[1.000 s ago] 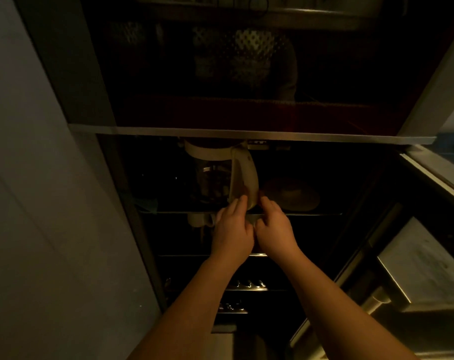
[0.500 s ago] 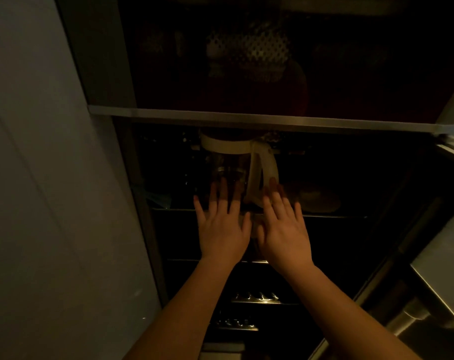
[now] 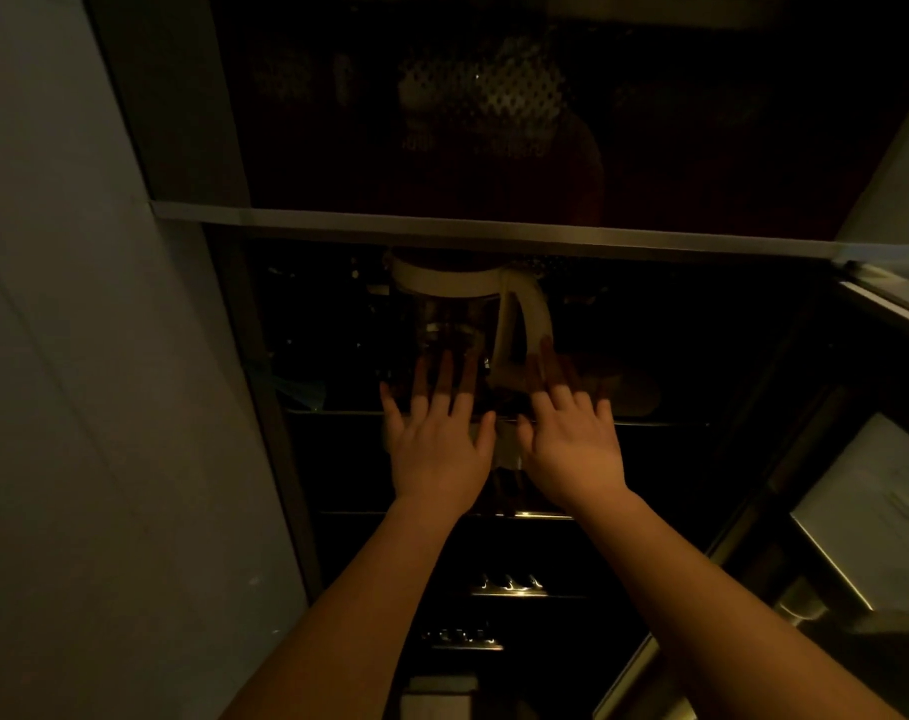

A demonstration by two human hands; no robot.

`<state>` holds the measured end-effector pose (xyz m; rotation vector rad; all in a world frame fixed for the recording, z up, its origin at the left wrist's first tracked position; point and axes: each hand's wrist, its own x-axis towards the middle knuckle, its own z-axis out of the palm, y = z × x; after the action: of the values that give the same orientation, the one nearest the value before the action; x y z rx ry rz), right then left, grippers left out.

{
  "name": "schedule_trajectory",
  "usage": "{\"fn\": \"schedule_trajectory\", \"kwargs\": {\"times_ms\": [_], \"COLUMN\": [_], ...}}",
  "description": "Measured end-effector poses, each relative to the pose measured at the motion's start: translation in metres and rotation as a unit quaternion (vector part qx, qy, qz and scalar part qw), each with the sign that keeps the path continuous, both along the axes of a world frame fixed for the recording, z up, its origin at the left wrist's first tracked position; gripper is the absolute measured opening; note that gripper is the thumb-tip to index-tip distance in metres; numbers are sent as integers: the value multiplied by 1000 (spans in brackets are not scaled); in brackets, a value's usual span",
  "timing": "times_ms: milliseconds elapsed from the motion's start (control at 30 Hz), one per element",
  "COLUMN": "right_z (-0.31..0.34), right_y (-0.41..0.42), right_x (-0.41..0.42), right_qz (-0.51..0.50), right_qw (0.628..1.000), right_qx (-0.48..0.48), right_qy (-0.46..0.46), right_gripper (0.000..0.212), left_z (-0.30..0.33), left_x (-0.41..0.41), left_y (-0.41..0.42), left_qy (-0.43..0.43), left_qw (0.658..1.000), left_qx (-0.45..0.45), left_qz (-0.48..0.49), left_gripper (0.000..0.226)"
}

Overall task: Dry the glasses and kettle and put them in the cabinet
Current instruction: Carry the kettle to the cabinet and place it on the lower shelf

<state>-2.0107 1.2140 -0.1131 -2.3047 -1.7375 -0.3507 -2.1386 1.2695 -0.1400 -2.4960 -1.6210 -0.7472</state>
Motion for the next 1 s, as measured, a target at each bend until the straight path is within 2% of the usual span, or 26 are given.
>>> {"fn": "schedule_trajectory", "kwargs": {"times_ms": [67, 300, 433, 567, 733, 900, 1000], "right_z": [3, 28, 49, 67, 105, 161, 187], "right_y": [-5, -44, -72, -96, -116, -130, -146], "right_x": [1, -14, -30, -39, -33, -4, 27], "right_qz": [9, 39, 65, 50, 68, 91, 102], "right_qw": [1000, 999, 996, 995, 990, 989, 990], "right_qx": [6, -2, 12, 3, 3, -24, -46], "right_qy": [-4, 34, 64, 88, 126, 118, 84], "right_gripper": [38, 61, 59, 55, 56, 59, 61], "left_z": [5, 49, 76, 95, 122, 148, 161], "left_x": [-2, -15, -26, -38, -42, -20, 7], "left_y": [-5, -54, -84, -111, -126, -145, -167], "left_qy": [-2, -36, -50, -62, -65, -84, -96], "left_qw": [1000, 998, 996, 993, 992, 986, 975], "left_qx": [-4, -43, -70, -97, -104, -116, -144], "left_qz": [-8, -9, -15, -12, -29, -86, -136], "left_gripper": [62, 59, 60, 61, 72, 65, 64]}}
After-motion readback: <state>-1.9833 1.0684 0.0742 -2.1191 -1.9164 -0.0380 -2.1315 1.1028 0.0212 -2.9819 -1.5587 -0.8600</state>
